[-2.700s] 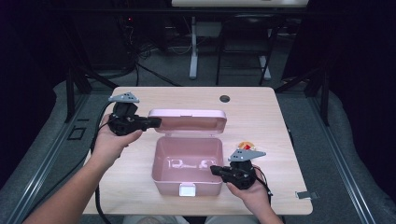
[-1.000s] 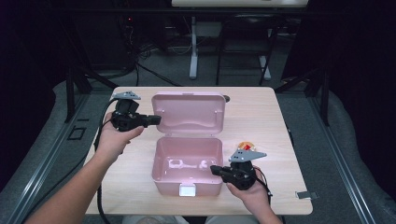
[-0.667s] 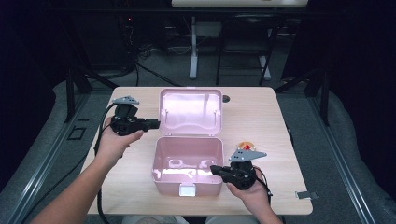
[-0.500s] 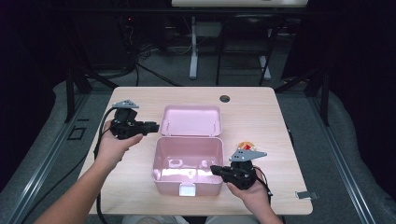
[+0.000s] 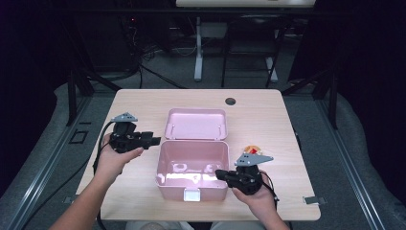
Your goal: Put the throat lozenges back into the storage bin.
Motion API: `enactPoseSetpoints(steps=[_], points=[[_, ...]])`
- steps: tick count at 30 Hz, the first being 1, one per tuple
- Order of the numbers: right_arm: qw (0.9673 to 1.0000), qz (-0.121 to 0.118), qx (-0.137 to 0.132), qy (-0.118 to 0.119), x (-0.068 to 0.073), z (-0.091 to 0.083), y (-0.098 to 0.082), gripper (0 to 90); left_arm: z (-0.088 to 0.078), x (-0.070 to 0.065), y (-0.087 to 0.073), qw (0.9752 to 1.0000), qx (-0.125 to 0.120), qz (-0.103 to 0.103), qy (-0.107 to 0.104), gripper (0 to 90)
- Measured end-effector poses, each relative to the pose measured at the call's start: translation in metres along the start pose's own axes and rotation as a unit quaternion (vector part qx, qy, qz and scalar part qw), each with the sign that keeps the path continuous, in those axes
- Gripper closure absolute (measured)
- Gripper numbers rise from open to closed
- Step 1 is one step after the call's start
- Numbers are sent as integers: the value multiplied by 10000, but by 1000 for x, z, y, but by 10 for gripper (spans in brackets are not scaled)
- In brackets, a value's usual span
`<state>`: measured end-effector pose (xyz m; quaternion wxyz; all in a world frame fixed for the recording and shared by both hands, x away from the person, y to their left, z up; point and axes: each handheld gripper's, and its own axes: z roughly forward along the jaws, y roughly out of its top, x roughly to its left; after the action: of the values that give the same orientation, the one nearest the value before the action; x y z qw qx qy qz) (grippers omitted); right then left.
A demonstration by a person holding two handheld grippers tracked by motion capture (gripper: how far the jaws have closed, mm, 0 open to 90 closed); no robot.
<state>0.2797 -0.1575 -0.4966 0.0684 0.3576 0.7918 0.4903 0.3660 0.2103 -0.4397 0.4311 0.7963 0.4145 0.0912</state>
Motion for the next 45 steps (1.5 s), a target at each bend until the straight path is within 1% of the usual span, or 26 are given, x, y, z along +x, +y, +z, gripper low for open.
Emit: enactPoseSetpoints(steps=[2,4,5,6,8,12,14,17,20,22,24,25,26,27,29,30,32,34,35,37,39,40,42,45], points=[[10000,-29,72,10,2,0,1,833,1,1,-5,10000,24,28,76,494],[9999,-122,114,-13,3,0,3,814,2,1,-9,9999,104,28,80,487],[9998,-127,178,3,4,0,4,798,3,2,-10,9998,111,84,115,479],[9997,-144,207,21,4,0,4,786,3,1,-12,9996,136,152,201,476],[9995,-189,253,18,5,0,6,766,3,1,-14,9992,186,214,265,475],[9995,-156,269,55,5,-3,14,715,2,2,-13,9994,220,164,211,471],[9994,-179,282,72,4,-6,18,685,0,2,-10,9994,239,192,180,468],[9992,-201,343,41,3,-10,24,654,-3,-1,-8,9993,222,238,186,467],[9990,-183,395,72,2,-16,30,628,-7,-3,-8,9995,184,248,98,467],[9988,-200,450,41,1,-19,35,615,-8,-4,-8,9995,166,260,107,467],[9986,-215,485,-1,1,-22,40,604,-10,-4,-7,9992,206,323,133,465],[9986,-228,482,-19,0,-24,42,600,-12,-4,-7,9992,159,348,98,466],[9986,-253,462,-28,0,-25,44,592,-13,-5,-8,9993,33,379,42,466],[9986,-288,446,-74,-1,-27,46,584,-13,-5,-8,9993,-4,384,15,466],[9986,-284,429,-109,-2,-29,48,575,-14,-4,-11,9992,56,403,-30,467],[9986,-264,445,-134,-3,-30,49,574,-14,-4,-11,9992,48,408,-22,467],[9985,-214,478,-170,-5,-31,50,567,-15,-4,-14,9993,120,341,-88,479],[9981,-166,546,-219,-7,-30,52,551,-16,-5,-15,9993,223,304,-52,477],[9980,-169,561,-246,-8,-30,52,549,-16,-4,-15,9990,275,354,-20,476],[9974,-162,635,-306,-10,-29,53,538,-17,-4,-17,9989,285,365,-9,457],[9957,-285,769,-440,-11,-27,55,500,-16,-3,-18,9988,328,359,-10,443],[9950,-303,823,-479,-11,-26,55,485,-16,-3,-18,9985,399,362,-30,443],[9933,-334,954,-567,-13,-26,58,449,-16,-3,-19,9984,436,368,-10,438],[9917,-340,1034,-676,-15,-26,63,410,-17,-1,-20,9985,426,341,65,429]])
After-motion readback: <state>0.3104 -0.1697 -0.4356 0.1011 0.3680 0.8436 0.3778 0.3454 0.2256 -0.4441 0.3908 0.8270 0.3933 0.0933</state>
